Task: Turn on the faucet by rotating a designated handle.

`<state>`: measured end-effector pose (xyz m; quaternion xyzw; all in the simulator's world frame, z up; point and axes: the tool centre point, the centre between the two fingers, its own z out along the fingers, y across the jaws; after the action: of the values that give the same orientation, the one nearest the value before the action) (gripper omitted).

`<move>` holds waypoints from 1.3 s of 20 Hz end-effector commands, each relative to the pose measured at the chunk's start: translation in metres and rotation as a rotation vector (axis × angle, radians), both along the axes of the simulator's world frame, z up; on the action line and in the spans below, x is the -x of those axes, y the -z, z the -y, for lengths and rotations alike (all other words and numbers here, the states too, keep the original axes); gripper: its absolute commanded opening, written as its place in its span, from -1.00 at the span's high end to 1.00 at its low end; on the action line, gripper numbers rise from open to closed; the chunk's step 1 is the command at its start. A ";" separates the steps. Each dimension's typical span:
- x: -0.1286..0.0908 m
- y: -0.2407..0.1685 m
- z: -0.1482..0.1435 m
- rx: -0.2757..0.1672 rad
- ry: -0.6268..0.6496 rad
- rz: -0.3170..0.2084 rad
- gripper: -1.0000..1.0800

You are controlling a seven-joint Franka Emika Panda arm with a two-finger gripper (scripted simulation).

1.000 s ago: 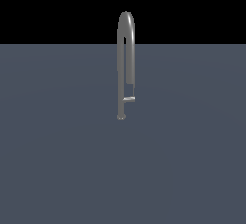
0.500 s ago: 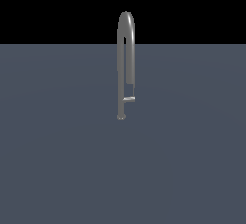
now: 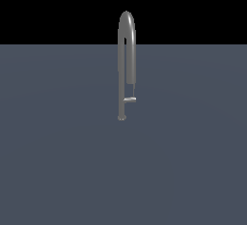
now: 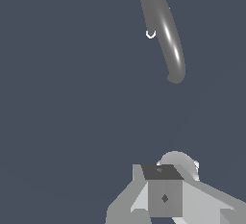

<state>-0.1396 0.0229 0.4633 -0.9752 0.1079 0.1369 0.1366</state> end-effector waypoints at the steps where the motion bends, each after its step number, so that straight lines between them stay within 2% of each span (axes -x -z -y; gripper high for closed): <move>1: -0.014 0.006 0.002 -0.029 0.031 -0.038 1.00; 14: -0.083 0.047 0.017 -0.187 0.193 -0.243 1.00; 26: -0.138 0.101 0.034 -0.346 0.351 -0.445 1.00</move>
<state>-0.0081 -0.0089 0.3698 -0.8606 0.2675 0.3259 0.2858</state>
